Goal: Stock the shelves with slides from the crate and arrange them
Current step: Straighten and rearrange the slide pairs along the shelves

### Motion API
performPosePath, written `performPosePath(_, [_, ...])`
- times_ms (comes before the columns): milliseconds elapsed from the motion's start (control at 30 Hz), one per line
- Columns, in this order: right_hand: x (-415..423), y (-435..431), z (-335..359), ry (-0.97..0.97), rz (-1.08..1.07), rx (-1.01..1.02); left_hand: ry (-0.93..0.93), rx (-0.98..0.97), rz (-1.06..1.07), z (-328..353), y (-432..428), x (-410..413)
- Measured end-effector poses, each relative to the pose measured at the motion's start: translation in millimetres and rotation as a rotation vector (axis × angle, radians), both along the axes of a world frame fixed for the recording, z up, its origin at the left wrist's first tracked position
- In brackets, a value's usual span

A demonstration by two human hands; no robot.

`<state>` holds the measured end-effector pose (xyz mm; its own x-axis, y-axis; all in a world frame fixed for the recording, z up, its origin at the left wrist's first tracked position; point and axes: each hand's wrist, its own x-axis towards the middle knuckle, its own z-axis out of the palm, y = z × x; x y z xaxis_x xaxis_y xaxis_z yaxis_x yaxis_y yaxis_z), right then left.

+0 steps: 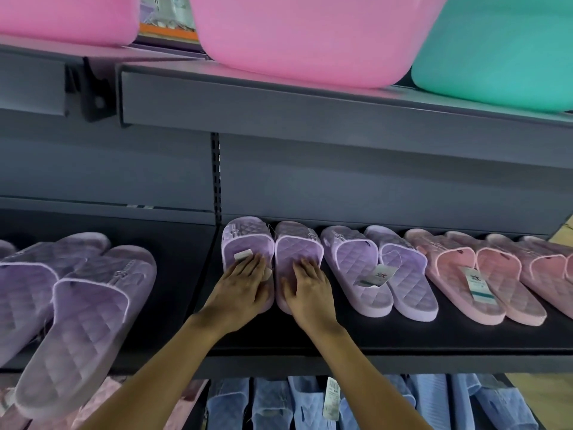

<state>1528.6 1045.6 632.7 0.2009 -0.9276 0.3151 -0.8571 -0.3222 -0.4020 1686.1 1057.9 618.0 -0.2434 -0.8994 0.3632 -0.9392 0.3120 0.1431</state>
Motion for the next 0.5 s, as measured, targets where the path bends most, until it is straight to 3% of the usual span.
performPosePath(167, [-12.0,-2.1,11.4,0.019,0.11,0.207,0.05,0.04,0.077,13.2,10.6,-9.4])
performPosePath(333, [-18.9,21.2,12.7,-0.104,0.189,0.16,0.126,0.05,0.076,18.9,19.8,-15.2])
performPosePath(500, [-28.8,39.7,15.2,-0.074,0.24,0.095,0.074,0.057,0.02,26.9,41.1,-14.1])
